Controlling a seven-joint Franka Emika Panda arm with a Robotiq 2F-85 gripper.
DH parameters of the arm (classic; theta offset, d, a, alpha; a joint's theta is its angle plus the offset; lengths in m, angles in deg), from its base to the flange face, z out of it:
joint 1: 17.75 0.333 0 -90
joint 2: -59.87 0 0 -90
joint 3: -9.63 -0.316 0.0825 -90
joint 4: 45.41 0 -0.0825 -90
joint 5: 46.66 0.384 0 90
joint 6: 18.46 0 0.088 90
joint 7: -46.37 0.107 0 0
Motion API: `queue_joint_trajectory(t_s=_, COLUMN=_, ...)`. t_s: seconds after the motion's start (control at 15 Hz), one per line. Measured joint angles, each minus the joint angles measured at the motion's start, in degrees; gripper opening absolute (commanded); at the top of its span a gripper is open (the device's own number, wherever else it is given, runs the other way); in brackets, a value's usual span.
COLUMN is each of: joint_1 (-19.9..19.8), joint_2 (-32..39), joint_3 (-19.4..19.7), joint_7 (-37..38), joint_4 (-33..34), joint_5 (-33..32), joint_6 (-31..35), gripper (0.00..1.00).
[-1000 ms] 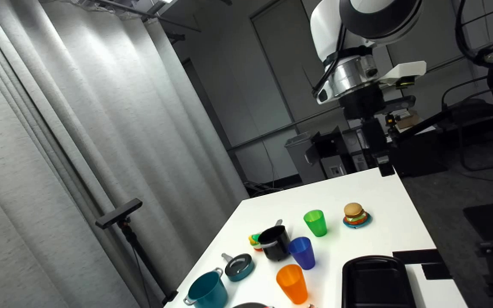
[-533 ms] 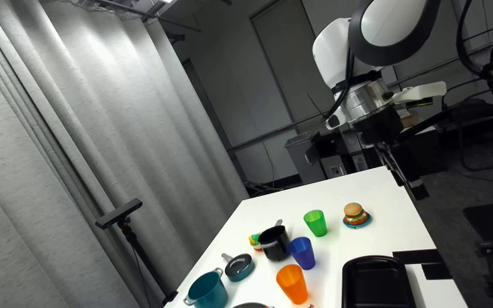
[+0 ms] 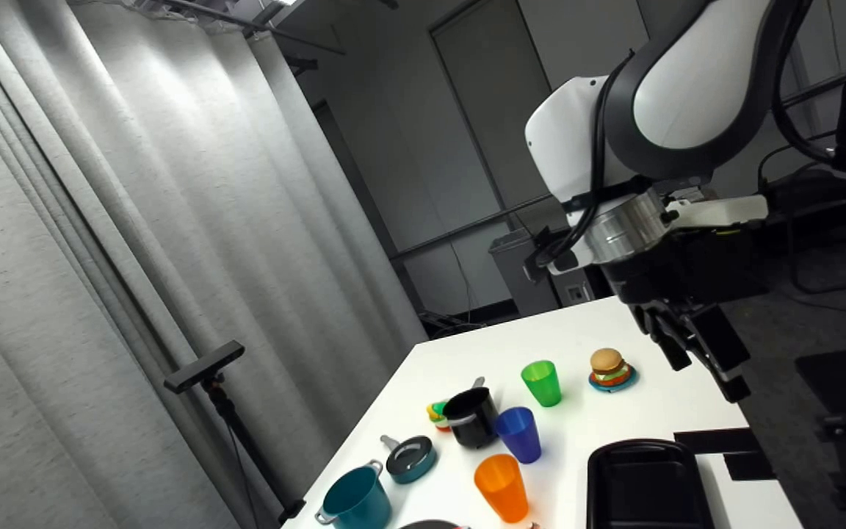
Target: Pick up the red plush toy from the basket and put it in the orange cup.
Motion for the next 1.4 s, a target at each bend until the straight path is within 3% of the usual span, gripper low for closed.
queue_joint_trajectory(t_s=0.53, joint_1=3.9, joint_2=8.2, joint_3=-4.9, joint_7=-5.8, joint_4=0.0, joint_5=-0.2, joint_6=8.6, gripper=1.00)
queue_joint_trajectory(t_s=1.4, joint_1=3.9, joint_2=9.5, joint_3=-5.6, joint_7=-5.9, joint_4=0.0, joint_5=-2.0, joint_6=9.1, gripper=1.00)
